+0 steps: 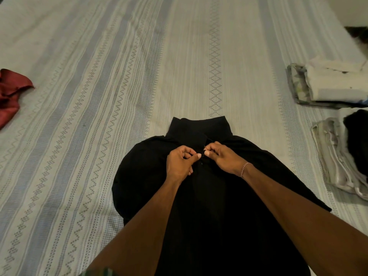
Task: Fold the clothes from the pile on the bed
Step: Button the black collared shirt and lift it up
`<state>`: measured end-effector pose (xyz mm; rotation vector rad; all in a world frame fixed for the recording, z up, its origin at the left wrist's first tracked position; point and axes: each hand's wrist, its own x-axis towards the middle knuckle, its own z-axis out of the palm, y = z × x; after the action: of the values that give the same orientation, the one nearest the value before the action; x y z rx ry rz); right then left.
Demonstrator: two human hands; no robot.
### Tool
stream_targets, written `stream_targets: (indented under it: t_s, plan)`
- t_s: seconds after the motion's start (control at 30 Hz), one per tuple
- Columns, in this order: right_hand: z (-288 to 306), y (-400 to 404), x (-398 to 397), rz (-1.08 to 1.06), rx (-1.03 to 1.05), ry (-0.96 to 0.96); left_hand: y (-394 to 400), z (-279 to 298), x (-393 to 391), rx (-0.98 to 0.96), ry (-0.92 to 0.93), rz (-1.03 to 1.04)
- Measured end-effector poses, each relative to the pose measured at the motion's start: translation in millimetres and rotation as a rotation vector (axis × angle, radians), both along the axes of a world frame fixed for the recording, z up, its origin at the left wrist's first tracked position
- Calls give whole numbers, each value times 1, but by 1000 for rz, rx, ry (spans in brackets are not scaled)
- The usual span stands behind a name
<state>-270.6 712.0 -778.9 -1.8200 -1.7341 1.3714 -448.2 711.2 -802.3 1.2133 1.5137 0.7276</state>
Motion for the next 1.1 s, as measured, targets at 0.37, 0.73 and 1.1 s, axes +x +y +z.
stream_targets:
  t_s: [0.37, 0.73, 1.1]
  plan:
    - [-5, -4, 3, -70, 101, 26, -2, 2, 2, 5, 32, 13]
    - [-10, -18, -2, -378, 145, 292, 1, 7, 4, -86, -42, 84]
    - [-14, -23, -7, -459, 238, 274, 5, 6, 4, -142, -51, 84]
